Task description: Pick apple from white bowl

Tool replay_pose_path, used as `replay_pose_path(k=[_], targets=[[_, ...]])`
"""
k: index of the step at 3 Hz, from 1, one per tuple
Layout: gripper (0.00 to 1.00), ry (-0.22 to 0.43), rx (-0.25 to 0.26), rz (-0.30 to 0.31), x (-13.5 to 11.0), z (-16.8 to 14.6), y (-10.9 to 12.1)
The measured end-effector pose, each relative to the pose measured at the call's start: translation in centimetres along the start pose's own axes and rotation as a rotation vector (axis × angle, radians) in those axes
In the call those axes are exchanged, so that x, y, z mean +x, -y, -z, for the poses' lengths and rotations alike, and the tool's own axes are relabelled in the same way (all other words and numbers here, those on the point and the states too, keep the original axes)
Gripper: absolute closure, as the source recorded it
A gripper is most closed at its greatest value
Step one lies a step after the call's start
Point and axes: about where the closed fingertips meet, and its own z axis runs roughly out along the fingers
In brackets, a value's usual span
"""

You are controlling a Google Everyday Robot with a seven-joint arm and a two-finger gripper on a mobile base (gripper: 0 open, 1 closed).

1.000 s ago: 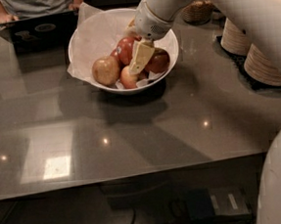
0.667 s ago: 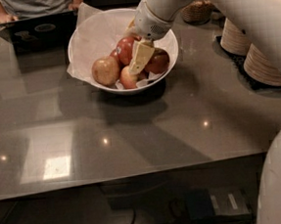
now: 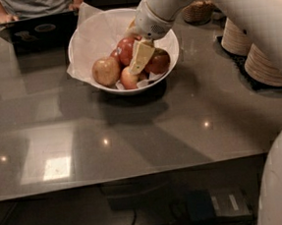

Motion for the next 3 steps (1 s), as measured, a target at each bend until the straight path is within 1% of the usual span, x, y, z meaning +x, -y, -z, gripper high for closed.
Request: replay_pose_path(k=[1,2,3], targets=[[1.00,0.000,0.000,0.000,0.0,0.0,0.0],[1.00,0.001,0.000,0.001,-0.3,0.4,0.1],[1.00,0.021,0.014,0.069,-2.9,2.5,-0.3]])
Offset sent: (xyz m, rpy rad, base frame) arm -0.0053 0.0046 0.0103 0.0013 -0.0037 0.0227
